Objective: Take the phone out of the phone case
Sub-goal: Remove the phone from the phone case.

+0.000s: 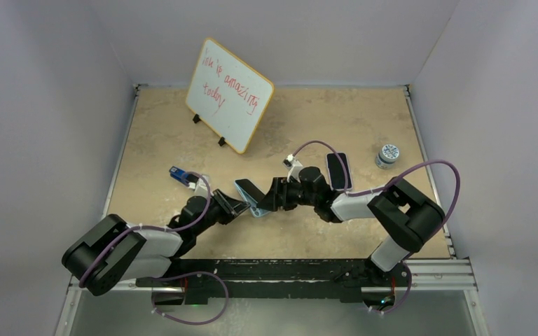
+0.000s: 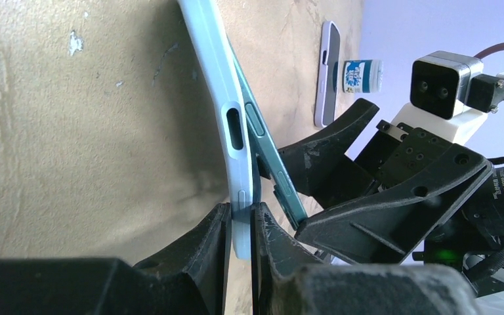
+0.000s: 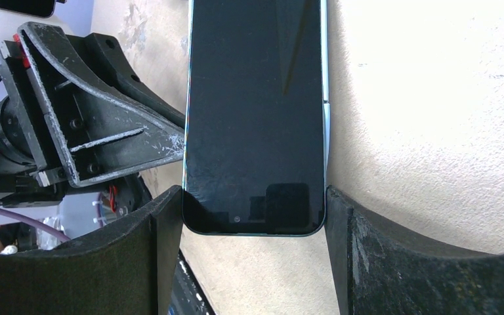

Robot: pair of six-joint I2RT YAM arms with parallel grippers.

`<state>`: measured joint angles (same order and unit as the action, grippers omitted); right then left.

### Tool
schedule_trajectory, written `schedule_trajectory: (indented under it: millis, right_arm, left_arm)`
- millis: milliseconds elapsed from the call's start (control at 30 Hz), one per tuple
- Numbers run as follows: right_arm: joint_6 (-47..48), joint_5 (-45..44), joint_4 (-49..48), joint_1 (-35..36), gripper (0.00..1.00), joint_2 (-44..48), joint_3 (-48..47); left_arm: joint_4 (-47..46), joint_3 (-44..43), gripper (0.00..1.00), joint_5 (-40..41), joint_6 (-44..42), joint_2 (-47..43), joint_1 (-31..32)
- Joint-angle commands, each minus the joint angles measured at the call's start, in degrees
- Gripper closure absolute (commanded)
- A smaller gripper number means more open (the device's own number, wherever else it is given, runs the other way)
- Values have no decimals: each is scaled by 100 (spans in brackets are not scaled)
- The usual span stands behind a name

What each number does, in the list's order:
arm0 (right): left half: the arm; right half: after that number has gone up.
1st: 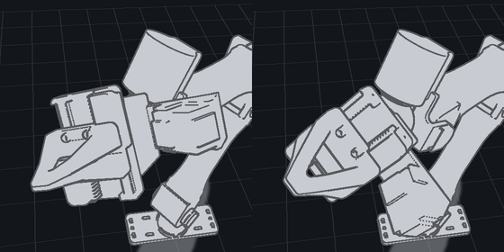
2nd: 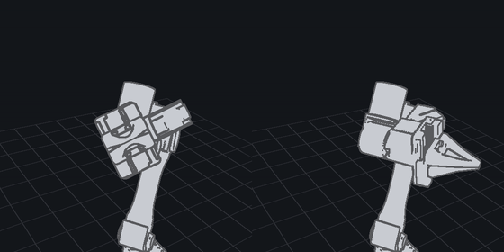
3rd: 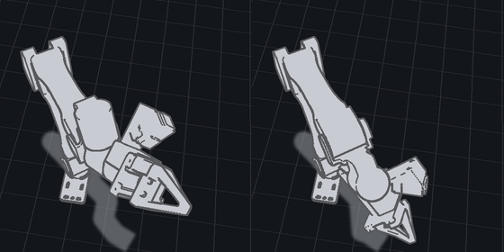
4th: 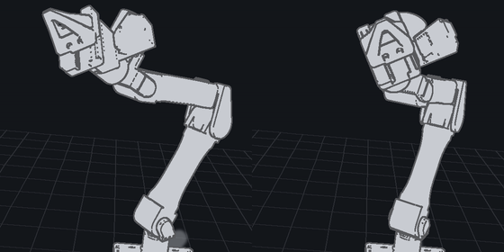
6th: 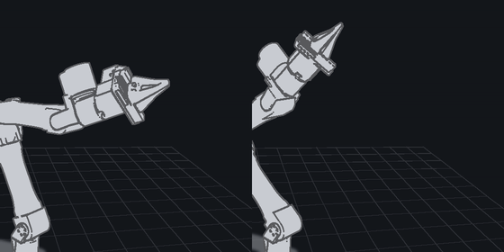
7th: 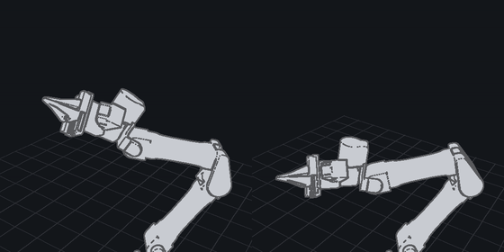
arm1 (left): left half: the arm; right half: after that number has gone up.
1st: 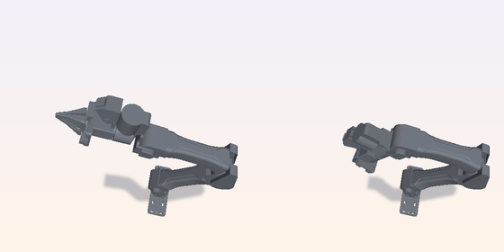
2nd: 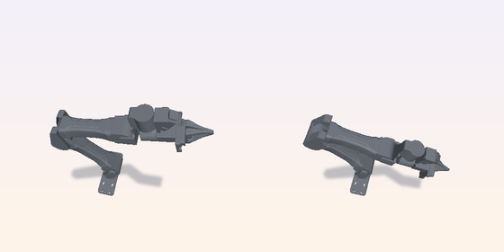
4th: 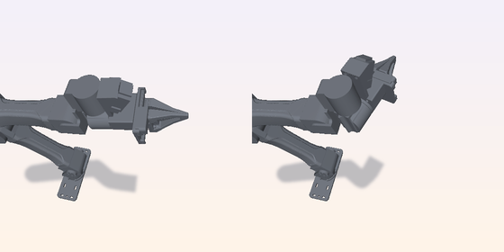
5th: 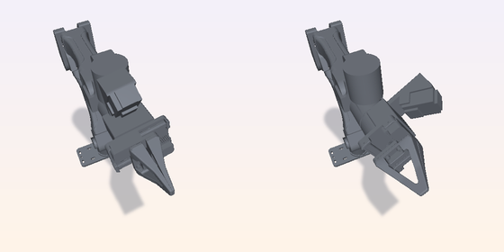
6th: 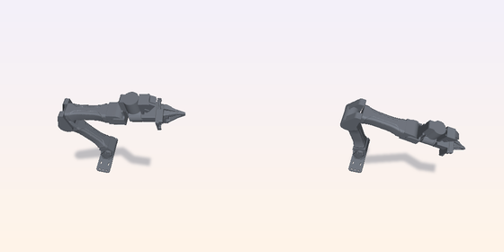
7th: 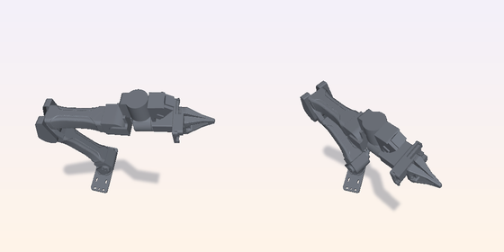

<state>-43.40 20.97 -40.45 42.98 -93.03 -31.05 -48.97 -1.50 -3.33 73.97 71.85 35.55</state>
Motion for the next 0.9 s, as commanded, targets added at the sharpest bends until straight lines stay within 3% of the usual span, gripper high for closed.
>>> schedule_trajectory:
  millis: [0,400,733,867]
  right_arm:
    - [-209,439,-359,-147,100,190,171]
    - [13,468,-426,-193,100,171,231]
    - [349,264,-142,-189,100,280,165]
    - [312,322,-223,-189,100,221,161]
  left_arm:
    - [1142,696,82,836,-81,20,-75]
    - [1282,684,74,748,173,-72,-83]
    - [1104,508,47,642,-105,-1549,-86]
    - [1064,258,40,646,-310,-1659,-82]
